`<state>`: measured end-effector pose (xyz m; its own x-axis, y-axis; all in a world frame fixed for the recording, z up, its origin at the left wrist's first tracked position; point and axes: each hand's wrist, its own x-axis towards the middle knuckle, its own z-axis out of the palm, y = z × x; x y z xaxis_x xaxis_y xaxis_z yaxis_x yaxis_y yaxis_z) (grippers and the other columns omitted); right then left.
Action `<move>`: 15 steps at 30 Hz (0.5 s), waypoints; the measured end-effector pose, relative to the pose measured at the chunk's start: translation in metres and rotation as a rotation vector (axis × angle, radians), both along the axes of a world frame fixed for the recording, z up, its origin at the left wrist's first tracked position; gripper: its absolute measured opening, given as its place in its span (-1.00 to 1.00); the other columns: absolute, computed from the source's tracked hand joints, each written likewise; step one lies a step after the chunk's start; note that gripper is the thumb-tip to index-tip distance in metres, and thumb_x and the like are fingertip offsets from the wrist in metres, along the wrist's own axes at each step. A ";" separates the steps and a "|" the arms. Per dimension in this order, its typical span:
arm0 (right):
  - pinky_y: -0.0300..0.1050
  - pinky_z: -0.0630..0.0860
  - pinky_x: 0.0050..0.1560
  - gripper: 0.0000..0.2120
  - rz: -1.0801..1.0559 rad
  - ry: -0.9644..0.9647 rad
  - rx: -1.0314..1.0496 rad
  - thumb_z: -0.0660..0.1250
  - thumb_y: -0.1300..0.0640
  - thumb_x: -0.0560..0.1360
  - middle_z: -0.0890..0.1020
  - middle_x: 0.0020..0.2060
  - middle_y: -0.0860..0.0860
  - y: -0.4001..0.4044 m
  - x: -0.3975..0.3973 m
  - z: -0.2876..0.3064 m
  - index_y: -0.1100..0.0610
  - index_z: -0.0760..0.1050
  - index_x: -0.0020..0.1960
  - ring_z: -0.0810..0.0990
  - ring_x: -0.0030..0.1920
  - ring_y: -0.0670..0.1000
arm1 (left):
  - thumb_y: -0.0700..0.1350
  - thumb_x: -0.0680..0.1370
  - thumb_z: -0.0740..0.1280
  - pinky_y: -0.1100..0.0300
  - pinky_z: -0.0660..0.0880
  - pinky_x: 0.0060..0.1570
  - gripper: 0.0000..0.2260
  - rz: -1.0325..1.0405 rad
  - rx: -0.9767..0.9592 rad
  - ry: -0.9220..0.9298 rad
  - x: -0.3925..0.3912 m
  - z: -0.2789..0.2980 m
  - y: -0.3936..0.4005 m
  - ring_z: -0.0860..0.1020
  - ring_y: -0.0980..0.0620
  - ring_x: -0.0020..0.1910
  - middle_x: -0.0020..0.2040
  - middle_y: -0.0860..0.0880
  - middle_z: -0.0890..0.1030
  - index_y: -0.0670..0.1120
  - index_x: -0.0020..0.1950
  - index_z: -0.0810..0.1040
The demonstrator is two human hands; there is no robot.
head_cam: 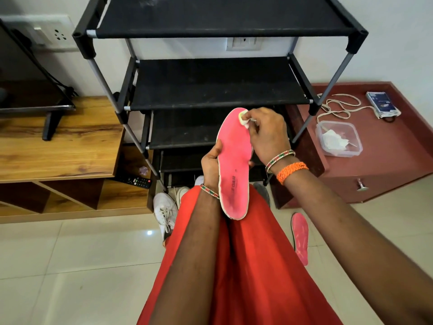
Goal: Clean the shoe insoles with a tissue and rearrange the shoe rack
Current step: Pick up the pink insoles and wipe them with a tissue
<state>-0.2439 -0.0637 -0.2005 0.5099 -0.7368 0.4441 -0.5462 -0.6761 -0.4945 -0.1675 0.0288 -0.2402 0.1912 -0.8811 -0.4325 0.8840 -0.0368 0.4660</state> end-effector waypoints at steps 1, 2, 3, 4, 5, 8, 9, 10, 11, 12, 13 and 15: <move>0.03 0.54 0.01 -0.80 -0.006 0.015 0.008 0.26 0.35 0.47 0.63 -0.06 0.08 0.001 -0.001 -0.002 0.17 0.58 0.00 0.58 -0.01 0.08 | 0.07 0.59 0.07 0.07 0.44 -0.16 -0.59 -0.003 -0.004 0.000 0.001 0.000 0.000 0.59 -0.11 -0.29 -0.20 -0.18 0.65 -0.23 0.09 0.51; 0.06 0.54 0.00 -0.79 -0.012 0.031 0.018 0.26 0.34 0.47 0.62 -0.06 0.09 0.006 -0.003 -0.004 0.16 0.57 0.03 0.58 -0.02 0.09 | 0.08 0.59 0.07 0.08 0.46 -0.16 -0.59 -0.008 -0.007 0.005 0.002 -0.001 0.000 0.60 -0.11 -0.28 -0.19 -0.17 0.65 -0.22 0.09 0.51; 0.07 0.54 -0.01 -0.78 -0.010 0.044 0.028 0.25 0.34 0.47 0.62 -0.05 0.10 0.012 -0.007 -0.009 0.16 0.56 0.06 0.58 -0.02 0.10 | 0.08 0.59 0.06 0.09 0.49 -0.15 -0.59 -0.004 -0.002 0.012 0.002 -0.002 0.000 0.61 -0.10 -0.28 -0.19 -0.16 0.66 -0.22 0.08 0.52; 0.06 0.53 -0.01 -0.76 0.002 0.055 0.035 0.25 0.34 0.47 0.62 -0.05 0.11 0.020 -0.011 -0.014 0.17 0.56 0.08 0.58 -0.02 0.11 | 0.07 0.60 0.05 0.12 0.51 -0.15 -0.59 0.012 0.006 0.014 0.003 -0.004 0.000 0.63 -0.08 -0.29 -0.20 -0.15 0.66 -0.21 0.07 0.52; 0.03 0.53 0.00 -0.76 0.024 0.062 0.037 0.26 0.34 0.46 0.62 -0.04 0.10 0.028 -0.015 -0.019 0.17 0.56 0.09 0.58 -0.02 0.10 | 0.06 0.61 0.04 0.14 0.52 -0.16 -0.60 0.030 0.006 0.015 0.003 -0.006 -0.001 0.63 -0.05 -0.30 -0.23 -0.13 0.66 -0.20 0.05 0.53; -0.02 0.47 0.00 -0.77 0.016 0.072 0.037 0.27 0.31 0.46 0.61 -0.05 0.11 0.029 -0.020 -0.022 0.18 0.55 0.10 0.53 0.00 0.12 | 0.05 0.61 0.05 0.09 0.49 -0.10 -0.61 0.035 0.005 0.035 0.001 -0.005 -0.003 0.63 -0.06 -0.27 -0.21 -0.13 0.66 -0.20 0.05 0.53; -0.04 0.43 0.00 -0.77 -0.027 0.070 0.043 0.27 0.30 0.47 0.60 -0.04 0.13 0.022 -0.017 -0.018 0.19 0.54 0.11 0.51 0.02 0.13 | 0.05 0.59 0.07 0.06 0.46 -0.08 -0.61 0.019 0.004 0.039 -0.001 -0.004 -0.003 0.61 -0.09 -0.22 -0.17 -0.15 0.65 -0.21 0.09 0.52; -0.06 0.39 0.01 -0.76 -0.074 0.063 0.053 0.26 0.28 0.48 0.59 -0.03 0.13 0.014 -0.012 -0.013 0.19 0.52 0.14 0.50 0.04 0.14 | 0.06 0.56 0.11 0.05 0.44 -0.10 -0.60 0.002 0.002 0.043 -0.003 -0.002 -0.004 0.58 -0.12 -0.19 -0.13 -0.17 0.64 -0.23 0.14 0.50; -0.07 0.38 0.03 -0.73 -0.121 0.046 0.069 0.27 0.28 0.49 0.58 0.00 0.14 0.005 -0.007 -0.008 0.18 0.49 0.17 0.49 0.07 0.14 | 0.06 0.52 0.15 0.06 0.44 -0.13 -0.57 -0.014 -0.007 0.051 -0.004 -0.001 -0.005 0.55 -0.13 -0.18 -0.10 -0.19 0.62 -0.24 0.19 0.47; -0.08 0.38 0.05 -0.69 -0.162 0.024 0.088 0.27 0.28 0.49 0.57 0.03 0.14 -0.001 -0.002 -0.001 0.18 0.46 0.23 0.48 0.10 0.13 | 0.06 0.47 0.18 0.07 0.44 -0.18 -0.53 -0.024 -0.013 0.052 -0.005 0.000 -0.005 0.54 -0.14 -0.20 -0.08 -0.20 0.60 -0.24 0.23 0.44; -0.09 0.38 0.08 -0.63 -0.185 0.004 0.100 0.27 0.29 0.49 0.56 0.05 0.13 -0.005 0.002 0.004 0.17 0.42 0.28 0.48 0.12 0.11 | 0.06 0.46 0.19 0.08 0.44 -0.21 -0.52 -0.028 -0.019 0.053 -0.005 0.001 -0.005 0.55 -0.14 -0.22 -0.07 -0.20 0.60 -0.24 0.24 0.43; -0.08 0.41 0.14 -0.57 -0.144 -0.001 0.093 0.27 0.31 0.48 0.55 0.08 0.14 -0.006 0.011 0.011 0.17 0.38 0.34 0.49 0.13 0.10 | 0.06 0.52 0.14 0.08 0.43 -0.20 -0.59 -0.022 -0.015 0.052 -0.003 0.002 -0.003 0.59 -0.13 -0.27 -0.13 -0.18 0.64 -0.24 0.14 0.48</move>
<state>-0.2331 -0.0694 -0.1899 0.3952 -0.8403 0.3710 -0.6335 -0.5418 -0.5523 -0.1708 0.0254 -0.2386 0.1498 -0.8914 -0.4277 0.9062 -0.0493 0.4200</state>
